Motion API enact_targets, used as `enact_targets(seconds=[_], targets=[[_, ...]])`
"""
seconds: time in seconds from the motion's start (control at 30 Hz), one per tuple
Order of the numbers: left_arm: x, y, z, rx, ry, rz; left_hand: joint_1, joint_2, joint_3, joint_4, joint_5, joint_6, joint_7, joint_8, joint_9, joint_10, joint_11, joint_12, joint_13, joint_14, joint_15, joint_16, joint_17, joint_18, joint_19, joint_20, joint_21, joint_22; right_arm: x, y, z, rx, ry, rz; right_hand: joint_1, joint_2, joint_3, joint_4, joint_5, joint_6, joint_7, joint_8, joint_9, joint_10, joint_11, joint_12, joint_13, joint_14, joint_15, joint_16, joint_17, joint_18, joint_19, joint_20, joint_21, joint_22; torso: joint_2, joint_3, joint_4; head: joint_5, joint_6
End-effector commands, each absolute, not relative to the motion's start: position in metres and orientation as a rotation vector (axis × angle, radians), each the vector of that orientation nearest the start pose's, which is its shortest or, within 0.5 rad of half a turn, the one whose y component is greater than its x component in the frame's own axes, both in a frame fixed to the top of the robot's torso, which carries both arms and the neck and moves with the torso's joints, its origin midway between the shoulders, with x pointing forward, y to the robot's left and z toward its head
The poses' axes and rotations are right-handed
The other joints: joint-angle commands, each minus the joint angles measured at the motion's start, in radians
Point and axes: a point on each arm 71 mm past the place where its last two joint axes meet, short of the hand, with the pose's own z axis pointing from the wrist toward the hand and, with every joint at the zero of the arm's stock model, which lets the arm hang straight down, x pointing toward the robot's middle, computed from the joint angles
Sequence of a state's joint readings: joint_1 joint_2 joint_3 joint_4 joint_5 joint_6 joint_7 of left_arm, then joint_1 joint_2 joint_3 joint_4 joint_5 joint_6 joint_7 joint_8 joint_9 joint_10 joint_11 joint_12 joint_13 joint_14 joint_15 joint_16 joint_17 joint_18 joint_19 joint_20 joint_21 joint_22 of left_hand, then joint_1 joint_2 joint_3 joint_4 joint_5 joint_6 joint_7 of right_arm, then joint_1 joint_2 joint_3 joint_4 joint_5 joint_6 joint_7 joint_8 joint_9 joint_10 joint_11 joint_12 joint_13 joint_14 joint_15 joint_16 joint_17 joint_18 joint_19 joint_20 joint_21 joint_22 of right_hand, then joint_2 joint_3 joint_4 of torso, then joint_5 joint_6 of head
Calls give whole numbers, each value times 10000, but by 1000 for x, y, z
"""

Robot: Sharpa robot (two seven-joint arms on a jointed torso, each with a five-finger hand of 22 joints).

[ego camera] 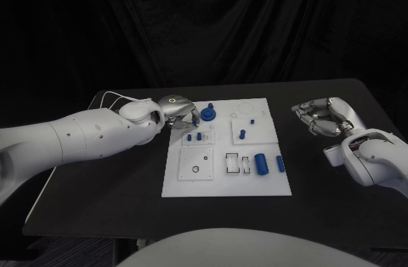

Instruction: Assemble the parts on the task board

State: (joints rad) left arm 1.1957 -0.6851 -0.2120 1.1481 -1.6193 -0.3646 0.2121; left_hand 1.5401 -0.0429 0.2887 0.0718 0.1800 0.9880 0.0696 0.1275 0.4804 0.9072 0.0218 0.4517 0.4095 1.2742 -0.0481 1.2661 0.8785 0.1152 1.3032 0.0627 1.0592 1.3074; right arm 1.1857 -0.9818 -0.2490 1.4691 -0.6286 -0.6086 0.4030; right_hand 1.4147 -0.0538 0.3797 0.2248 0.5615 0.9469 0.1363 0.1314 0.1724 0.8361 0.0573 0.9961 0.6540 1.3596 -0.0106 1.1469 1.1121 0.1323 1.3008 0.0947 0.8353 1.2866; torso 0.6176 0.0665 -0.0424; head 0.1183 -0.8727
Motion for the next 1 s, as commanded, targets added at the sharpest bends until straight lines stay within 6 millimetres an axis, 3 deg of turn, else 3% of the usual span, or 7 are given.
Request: enact_targets(seconds=[0.03, 1.0], targets=[[512, 215, -261, 5628, 16733, -5953, -59, 20, 46, 4, -59, 19, 44, -50, 14, 70, 11, 42, -2, -33, 45, -32, 4, -32, 31, 13, -45, 582, 456, -300, -241, 5128, 15016, 9289, 103, 32, 33, -9, 32, -6, 43, 55, 13, -62, 35, 10, -14, -34, 4, -59, -6, 83, -26, -8, -32, 17, 0, -12, -2, 1, 1], [512, 210, -273, 5659, 17102, -5955, -70, 11, 54, -7, -151, -5, 35, -93, 7, 49, 15, -52, -40, -95, 54, -104, -109, -18, -18, 21, -143, 566, 456, -300, -241, 5147, 15022, 9266, 133, 53, 73, -44, 36, -15, 46, 53, 15, -76, 37, 5, -31, -33, 4, -55, -6, 82, -22, -8, -31, 28, -5, -5, -3, -19, 1]])
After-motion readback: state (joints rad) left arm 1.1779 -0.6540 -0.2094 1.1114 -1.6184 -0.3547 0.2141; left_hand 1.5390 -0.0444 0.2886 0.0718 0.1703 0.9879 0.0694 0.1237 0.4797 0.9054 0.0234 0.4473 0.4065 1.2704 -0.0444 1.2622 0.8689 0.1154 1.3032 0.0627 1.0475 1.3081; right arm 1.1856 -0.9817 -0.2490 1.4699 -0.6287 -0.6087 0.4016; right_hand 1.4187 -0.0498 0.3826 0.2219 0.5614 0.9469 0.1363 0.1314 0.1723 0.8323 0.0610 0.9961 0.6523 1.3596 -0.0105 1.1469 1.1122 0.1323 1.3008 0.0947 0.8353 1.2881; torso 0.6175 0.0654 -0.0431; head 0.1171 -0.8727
